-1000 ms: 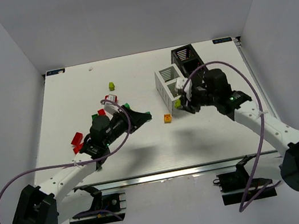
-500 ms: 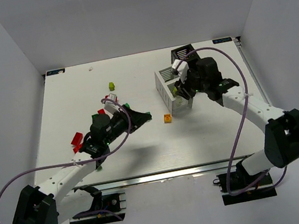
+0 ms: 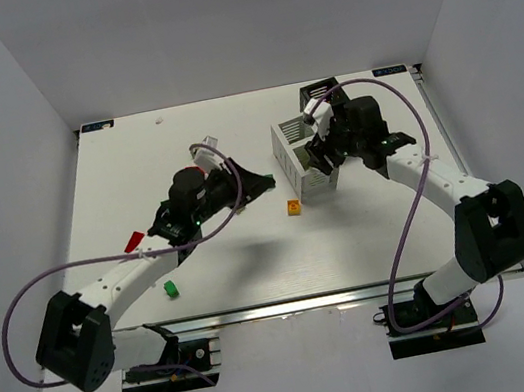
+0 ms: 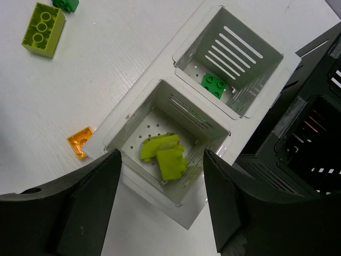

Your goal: Sort the legos into containers by color

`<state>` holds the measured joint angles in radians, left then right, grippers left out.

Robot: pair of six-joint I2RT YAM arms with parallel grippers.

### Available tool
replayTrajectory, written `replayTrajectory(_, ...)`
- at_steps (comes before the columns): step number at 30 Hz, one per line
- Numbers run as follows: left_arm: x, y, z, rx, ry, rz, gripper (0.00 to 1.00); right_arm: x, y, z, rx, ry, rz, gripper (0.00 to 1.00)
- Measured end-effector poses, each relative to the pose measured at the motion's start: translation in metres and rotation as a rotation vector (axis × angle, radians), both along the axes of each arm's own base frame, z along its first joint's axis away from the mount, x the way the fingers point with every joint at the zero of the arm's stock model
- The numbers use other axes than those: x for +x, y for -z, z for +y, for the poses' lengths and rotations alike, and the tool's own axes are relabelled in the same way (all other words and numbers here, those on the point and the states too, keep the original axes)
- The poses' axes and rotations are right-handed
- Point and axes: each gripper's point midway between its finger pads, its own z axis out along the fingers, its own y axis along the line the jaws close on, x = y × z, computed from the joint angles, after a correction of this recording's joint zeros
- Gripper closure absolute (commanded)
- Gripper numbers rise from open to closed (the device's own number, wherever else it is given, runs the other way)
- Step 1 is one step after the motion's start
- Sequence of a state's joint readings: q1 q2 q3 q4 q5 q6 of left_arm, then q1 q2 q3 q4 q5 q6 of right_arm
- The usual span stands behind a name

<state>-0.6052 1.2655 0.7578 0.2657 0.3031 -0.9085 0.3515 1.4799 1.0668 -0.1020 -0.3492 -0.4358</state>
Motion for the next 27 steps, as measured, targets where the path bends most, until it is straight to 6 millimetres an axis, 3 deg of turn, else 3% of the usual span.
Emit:
replayTrajectory(3, 0.018, -0.007, -0.014, 0.024, 0.021, -0.015, 0.75, 0.002, -0.006, -0.005, 0.032, 0.000, 0.011, 0.32)
replayTrajectory(5, 0.030, -0.012, -0.023, 0.039, 0.033, -0.027, 0.75, 0.002, -0.015, -0.010, 0.069, -0.016, 0.012, 0.44)
replayTrajectory(6, 0.037, -0.014, -0.028, 0.048, 0.039, -0.031, 0.75, 0.002, -0.022, -0.015, 0.089, -0.021, 0.007, 0.58)
replayTrajectory(7, 0.045, -0.016, -0.034, 0.055, 0.042, -0.040, 0.75, 0.001, -0.030, -0.021, 0.110, -0.025, -0.003, 0.91)
replayTrajectory(8, 0.052, -0.017, -0.039, 0.063, 0.045, -0.044, 0.75, 0.000, -0.037, -0.025, 0.128, -0.030, -0.013, 1.00)
replayTrajectory(12, 0.083, -0.018, -0.059, 0.088, 0.054, -0.056, 0.75, -0.009, -0.073, -0.042, 0.203, -0.035, -0.065, 1.00)
replayTrajectory(18, 0.123, 0.004, -0.086, 0.123, 0.060, -0.040, 0.74, -0.027, -0.113, -0.058, 0.247, -0.026, -0.157, 1.00)
replayTrajectory(21, 0.137, 0.018, -0.094, 0.145, 0.059, -0.026, 0.74, -0.028, -0.120, -0.068, 0.259, 0.003, -0.168, 1.00)
replayTrajectory(27, 0.167, 0.031, -0.109, 0.179, 0.045, -0.032, 0.70, -0.028, -0.111, -0.076, 0.273, 0.040, -0.130, 1.00)
